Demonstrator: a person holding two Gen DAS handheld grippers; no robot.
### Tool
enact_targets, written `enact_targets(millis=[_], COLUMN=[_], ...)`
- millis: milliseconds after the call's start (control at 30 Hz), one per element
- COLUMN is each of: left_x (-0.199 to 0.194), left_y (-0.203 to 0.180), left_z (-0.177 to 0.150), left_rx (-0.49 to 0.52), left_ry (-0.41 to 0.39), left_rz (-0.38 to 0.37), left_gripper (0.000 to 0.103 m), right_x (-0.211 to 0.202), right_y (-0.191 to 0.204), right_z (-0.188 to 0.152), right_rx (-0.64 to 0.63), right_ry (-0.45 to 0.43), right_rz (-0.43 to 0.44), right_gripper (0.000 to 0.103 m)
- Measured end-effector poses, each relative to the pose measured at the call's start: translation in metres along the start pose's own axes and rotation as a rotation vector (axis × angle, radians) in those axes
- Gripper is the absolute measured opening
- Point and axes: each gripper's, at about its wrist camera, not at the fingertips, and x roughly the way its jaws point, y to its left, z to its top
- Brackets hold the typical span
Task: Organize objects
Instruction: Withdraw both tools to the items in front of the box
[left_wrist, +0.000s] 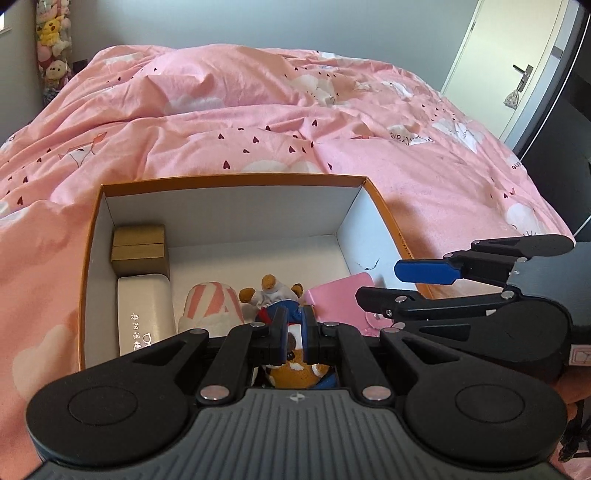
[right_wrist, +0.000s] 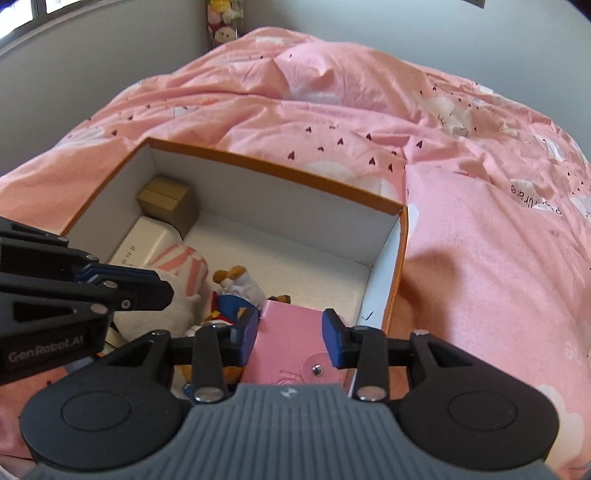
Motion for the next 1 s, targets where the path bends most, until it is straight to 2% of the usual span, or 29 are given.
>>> enact_targets(millis=[167, 433, 567, 733, 800, 1000], left_x=[-0.023, -0.050, -0.056, -0.045, -0.039, -0.022], left_y=[-0.006, 0.003, 0.015, 0.031, 0.036, 0.043], left_z=[-0.011, -0.041, -0.056, -0.076, -0.086, -0.103], left_rx=[0.032, 0.048, 0.004, -0.075, -0.103, -0.148], left_ry=[-0.015, -0.002, -0.017, 0.038, 0.061, 0.123], left_rz=[0.018, 0.036, 0.055, 0.049, 0.066, 0.055], left_gripper=[0.014, 0.015, 0.015, 0.015, 0.016, 0.024], right_x=[-0.040, -0.064, -0.055, -0.039, -0.033, -0.014], right_y=[0.011, 0.017, 0.011, 0.007, 0.004, -0.012], right_z=[-0.018, -0.057, -0.077, -0.100, -0.108, -0.122], right_rx=[0.024, 0.121, 0.209, 0.284, 0.314, 0.431], right_ry=[-0.122, -0.146, -0.091, -0.008, 0.026, 0.114], right_rz=[0.020, 0.003, -0.018, -0.041, -0.050, -0.043], right_gripper=[0.046, 0.046, 0.046, 0.047, 0.050, 0.055])
